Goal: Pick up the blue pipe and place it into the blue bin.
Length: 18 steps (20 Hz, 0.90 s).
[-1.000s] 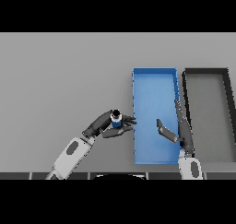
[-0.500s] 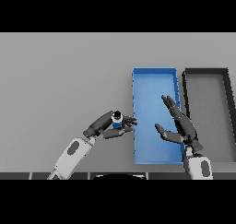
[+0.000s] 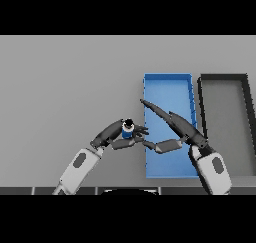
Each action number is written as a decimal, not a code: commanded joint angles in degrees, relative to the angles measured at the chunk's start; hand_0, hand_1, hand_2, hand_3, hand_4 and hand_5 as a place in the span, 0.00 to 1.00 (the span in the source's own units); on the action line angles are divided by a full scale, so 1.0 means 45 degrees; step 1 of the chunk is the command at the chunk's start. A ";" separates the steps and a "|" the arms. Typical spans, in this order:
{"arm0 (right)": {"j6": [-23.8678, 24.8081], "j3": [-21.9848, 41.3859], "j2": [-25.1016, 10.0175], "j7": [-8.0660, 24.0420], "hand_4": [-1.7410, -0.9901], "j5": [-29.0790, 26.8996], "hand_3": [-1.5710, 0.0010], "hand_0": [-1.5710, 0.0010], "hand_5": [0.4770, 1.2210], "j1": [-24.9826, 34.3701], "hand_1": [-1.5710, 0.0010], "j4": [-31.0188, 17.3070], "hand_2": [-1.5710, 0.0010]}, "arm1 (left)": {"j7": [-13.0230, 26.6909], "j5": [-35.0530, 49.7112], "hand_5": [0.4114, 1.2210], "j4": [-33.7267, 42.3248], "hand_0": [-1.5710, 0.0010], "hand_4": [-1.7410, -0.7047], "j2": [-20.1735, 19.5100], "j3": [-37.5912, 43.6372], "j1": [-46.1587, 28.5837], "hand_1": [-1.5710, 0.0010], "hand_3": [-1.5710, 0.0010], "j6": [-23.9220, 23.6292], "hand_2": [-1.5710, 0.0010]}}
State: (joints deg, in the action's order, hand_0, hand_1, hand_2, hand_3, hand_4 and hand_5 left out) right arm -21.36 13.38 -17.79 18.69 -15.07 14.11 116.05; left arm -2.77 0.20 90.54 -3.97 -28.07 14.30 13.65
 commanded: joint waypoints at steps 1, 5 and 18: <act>-0.0123 0.0243 0.0092 0.0280 0.58 -0.0223 1.00 1.00 0.11 0.0271 1.00 0.0023 0.97 | -0.0052 0.0022 1.00 0.0016 0.00 0.26 0.0024 0.0070 -0.0032 0.00 0.00 0.0009 0.00; -0.0571 0.1006 0.0628 0.0639 0.63 -0.0179 1.00 1.00 0.10 0.1222 1.00 -0.0537 0.97 | -0.0426 -0.0087 1.00 -0.0208 0.00 0.27 0.0200 0.0194 0.0036 0.00 0.00 0.0280 0.00; -0.1619 0.1579 0.1702 0.1373 0.55 -0.0097 0.74 0.68 0.02 0.4422 0.66 -0.3115 0.66 | 0.0584 -0.0190 1.00 -0.0170 0.00 0.17 0.0349 0.0685 -0.0052 0.00 0.00 0.0947 0.00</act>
State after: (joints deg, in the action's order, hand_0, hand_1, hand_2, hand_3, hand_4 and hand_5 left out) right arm -28.60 20.46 -10.14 24.90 -15.48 34.04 102.04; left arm 0.00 -0.65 89.76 -2.39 -25.00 14.07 17.99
